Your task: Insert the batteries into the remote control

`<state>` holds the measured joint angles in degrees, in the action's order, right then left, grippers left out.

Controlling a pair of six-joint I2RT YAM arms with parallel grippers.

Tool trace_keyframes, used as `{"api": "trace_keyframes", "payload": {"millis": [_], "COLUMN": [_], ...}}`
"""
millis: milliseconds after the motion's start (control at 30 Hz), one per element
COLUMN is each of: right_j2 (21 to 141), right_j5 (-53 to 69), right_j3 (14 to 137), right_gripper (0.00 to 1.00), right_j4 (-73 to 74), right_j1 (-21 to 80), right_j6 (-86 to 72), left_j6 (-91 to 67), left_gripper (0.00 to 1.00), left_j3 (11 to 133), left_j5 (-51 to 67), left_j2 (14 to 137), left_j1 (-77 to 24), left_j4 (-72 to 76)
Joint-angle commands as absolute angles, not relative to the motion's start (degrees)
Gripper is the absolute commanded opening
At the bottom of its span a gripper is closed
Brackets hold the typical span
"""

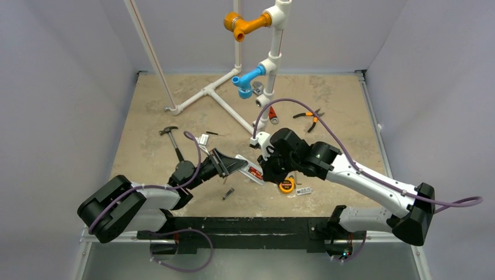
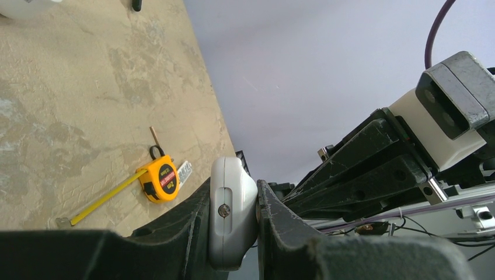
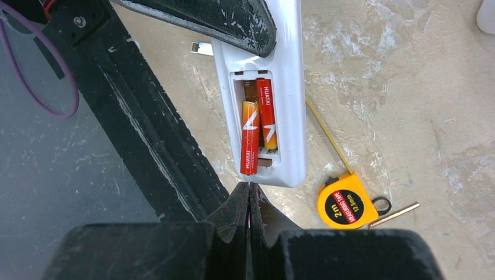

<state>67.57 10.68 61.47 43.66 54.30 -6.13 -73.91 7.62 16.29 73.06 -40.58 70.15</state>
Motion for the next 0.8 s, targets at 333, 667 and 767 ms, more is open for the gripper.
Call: {"api": "trace_keyframes", "payload": {"millis": [333, 667, 767], "right_j2": [69.67, 70.55, 70.98], "right_j5": [11.52, 11.47, 11.6], "right_j3": [62.52, 63.27, 63.49], "right_gripper": [0.0, 0.0, 0.0], "right_j4": [41.13, 40.26, 40.08], "right_j1": [54.15, 54.15, 54.15], "right_j6": [-4.74, -4.66, -4.66], "left_j6": [-73.15, -73.32, -73.28], "left_gripper": [0.0, 0.0, 0.0], "left_j3": [9.14, 8.99, 9.05], "left_j5": [16.85, 17.12, 17.22], "left_j2": [72.45, 72.89, 72.95], "left_j1": [-40.54, -40.54, -40.54], "left_j4": [73.32, 74.08, 74.1]}}
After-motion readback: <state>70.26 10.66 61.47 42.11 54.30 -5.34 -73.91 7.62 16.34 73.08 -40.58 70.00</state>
